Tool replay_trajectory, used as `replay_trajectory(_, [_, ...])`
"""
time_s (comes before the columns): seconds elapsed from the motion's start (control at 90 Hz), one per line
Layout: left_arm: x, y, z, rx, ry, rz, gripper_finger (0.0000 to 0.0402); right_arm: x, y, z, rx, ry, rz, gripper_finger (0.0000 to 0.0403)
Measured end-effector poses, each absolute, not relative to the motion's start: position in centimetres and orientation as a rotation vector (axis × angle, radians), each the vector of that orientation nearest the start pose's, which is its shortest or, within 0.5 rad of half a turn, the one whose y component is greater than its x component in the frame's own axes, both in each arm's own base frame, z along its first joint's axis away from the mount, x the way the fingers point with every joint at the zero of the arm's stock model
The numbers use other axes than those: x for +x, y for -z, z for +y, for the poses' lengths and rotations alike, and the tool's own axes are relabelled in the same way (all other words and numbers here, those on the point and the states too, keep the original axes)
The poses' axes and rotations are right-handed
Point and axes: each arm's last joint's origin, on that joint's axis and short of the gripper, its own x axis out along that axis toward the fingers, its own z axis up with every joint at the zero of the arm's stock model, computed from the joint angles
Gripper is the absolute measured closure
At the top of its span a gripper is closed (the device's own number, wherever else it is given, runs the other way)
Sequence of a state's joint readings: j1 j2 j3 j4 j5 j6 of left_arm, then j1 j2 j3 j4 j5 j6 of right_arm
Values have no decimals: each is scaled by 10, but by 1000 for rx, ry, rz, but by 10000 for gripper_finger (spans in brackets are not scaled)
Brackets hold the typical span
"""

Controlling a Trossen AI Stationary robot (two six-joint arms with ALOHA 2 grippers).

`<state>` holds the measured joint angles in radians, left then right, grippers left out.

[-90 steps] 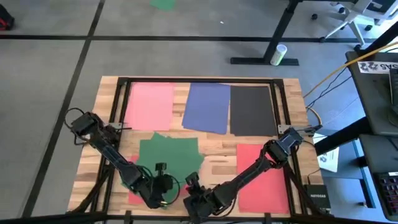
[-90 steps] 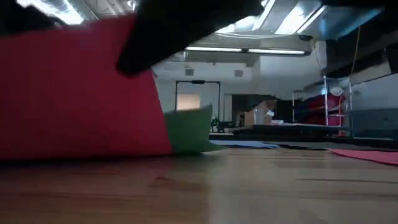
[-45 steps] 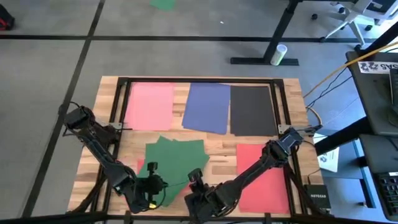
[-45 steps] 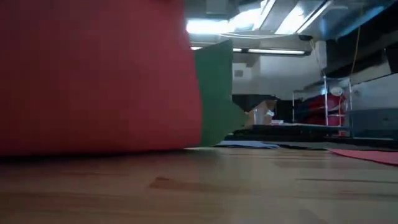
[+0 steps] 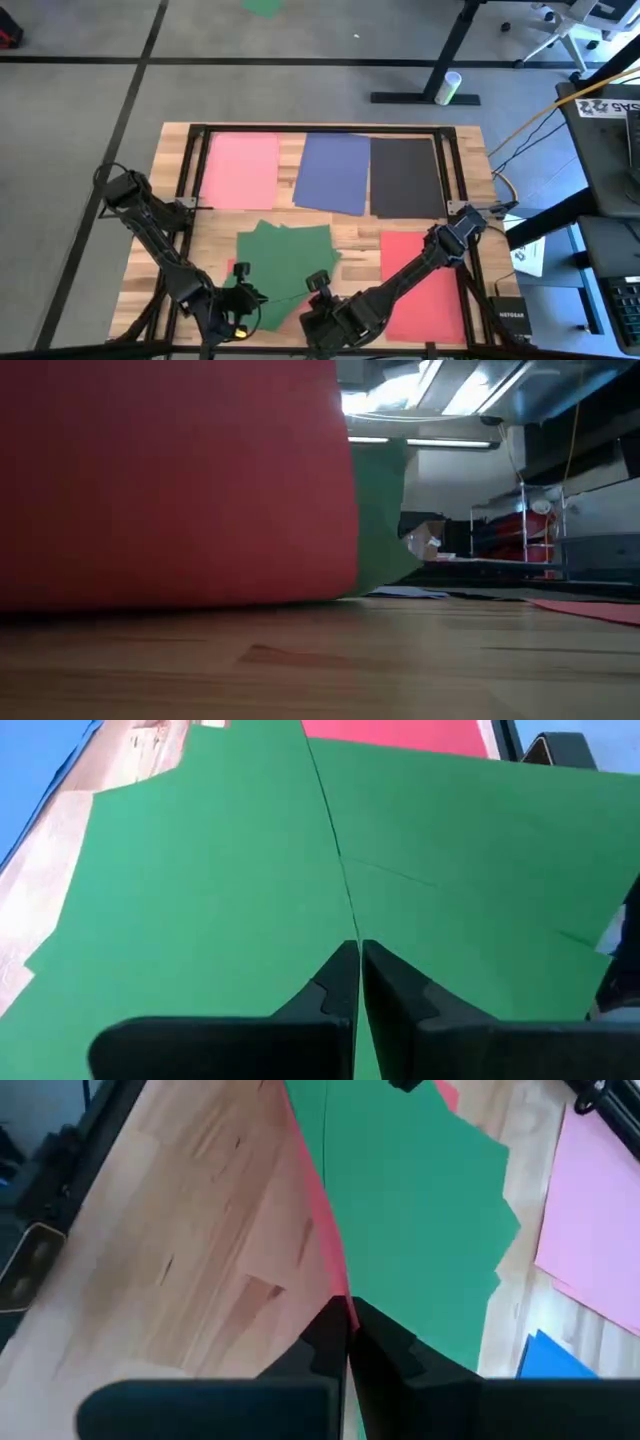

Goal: Organize paper
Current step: Stack the red paper on top of the other red papers on the table

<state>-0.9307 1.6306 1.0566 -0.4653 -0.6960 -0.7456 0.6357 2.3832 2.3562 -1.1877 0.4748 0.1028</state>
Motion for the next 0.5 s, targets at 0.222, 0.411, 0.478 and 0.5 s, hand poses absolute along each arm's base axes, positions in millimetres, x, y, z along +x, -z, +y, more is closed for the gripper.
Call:
replay_trajectory(0.222, [202,-207,-248,45,-48,724,402,395,-263,275,-518,-82,1063,403])
replay_trajectory(0.411, [198,-208,-251,45,-43,711,402,378,-269,263,-494,-26,1210,403])
replay_trajectory(0.478, [197,-208,-252,51,-46,702,402,372,-269,260,-473,1,1274,403])
replay_trajectory(0.5, [197,-208,-253,50,-47,700,402,370,-269,259,-468,11,1300,403])
